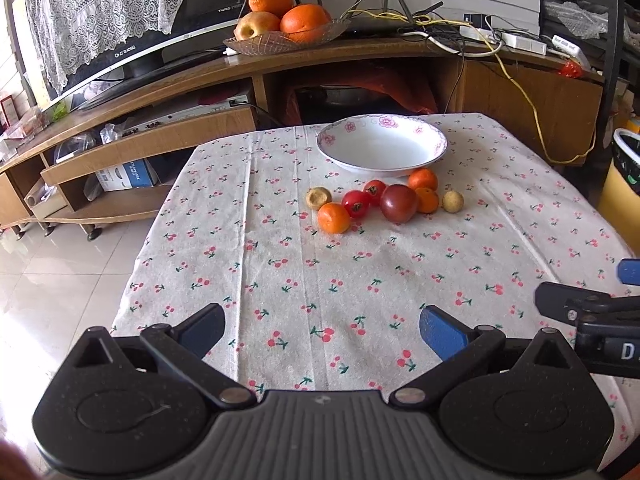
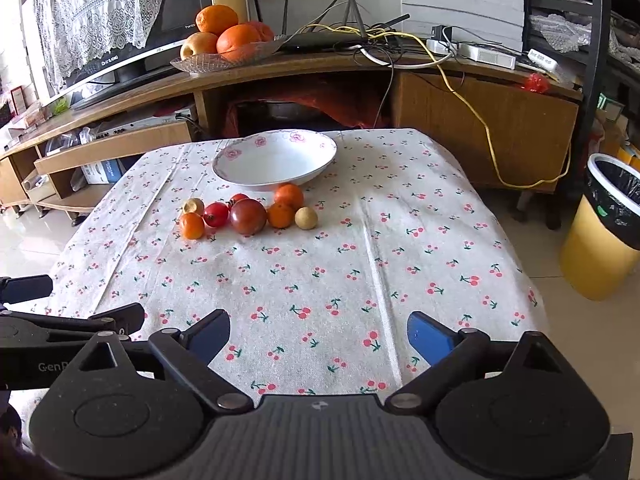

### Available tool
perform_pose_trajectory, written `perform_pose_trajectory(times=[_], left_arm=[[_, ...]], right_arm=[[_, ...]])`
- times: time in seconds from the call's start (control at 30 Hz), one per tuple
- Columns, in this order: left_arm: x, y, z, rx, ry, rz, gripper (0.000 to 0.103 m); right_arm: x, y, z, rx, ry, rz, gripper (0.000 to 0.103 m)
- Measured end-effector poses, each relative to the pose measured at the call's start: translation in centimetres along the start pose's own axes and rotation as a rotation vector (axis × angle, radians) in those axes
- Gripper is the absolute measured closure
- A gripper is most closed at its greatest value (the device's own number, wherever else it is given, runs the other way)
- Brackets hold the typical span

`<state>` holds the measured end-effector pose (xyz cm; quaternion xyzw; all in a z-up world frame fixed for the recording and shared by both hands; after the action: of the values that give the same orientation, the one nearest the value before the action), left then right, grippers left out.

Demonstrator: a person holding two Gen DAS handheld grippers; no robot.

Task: Organize fruits
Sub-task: 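Move left tool toward a tangerine while right tool approaches a small yellow fruit, then close left tool on the tangerine while right tool grasps the small yellow fruit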

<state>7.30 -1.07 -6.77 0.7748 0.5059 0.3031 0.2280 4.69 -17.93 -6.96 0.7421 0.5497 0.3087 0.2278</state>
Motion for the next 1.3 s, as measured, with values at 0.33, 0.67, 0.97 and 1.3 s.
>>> perform_pose_trajectory(times=[0.33,0.67,0.97,1.3], left_arm=[[0.8,4.4,2.4,-0.020,0.018,0.112,0.000],[1.2,7.1,7.6,-0.023,-0.017,0.214,0.000],[1.2,6.3,11.7,0.018,-0.118,0.206,0.004],[1.0,6.0,13.8,0.022,-0.202,0.194,0.021]], right_arm=[[1.3,4.2,2.1,-0.006,0.031,-0.041,0.017],[2.0,7.3,7.2,0.026,0.070,-0.122,0.029],[2.1,8.3,11.6,0.087,0.123,-0.165,0.039],[2.8,6.8,14.3,0.178,0.163,-0.211,0.063]])
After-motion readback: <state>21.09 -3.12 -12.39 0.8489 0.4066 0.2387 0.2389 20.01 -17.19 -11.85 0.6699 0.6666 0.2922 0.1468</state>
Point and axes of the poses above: each gripper's, at about its wrist camera, not at the fingertips, and z roughly the way its jaws point, x to its left, y to its top, the point moved 9 cm from there along z, roughly the way its jaws point, and after that the axes turned 12 degrees about z, right-handed, at the moved point
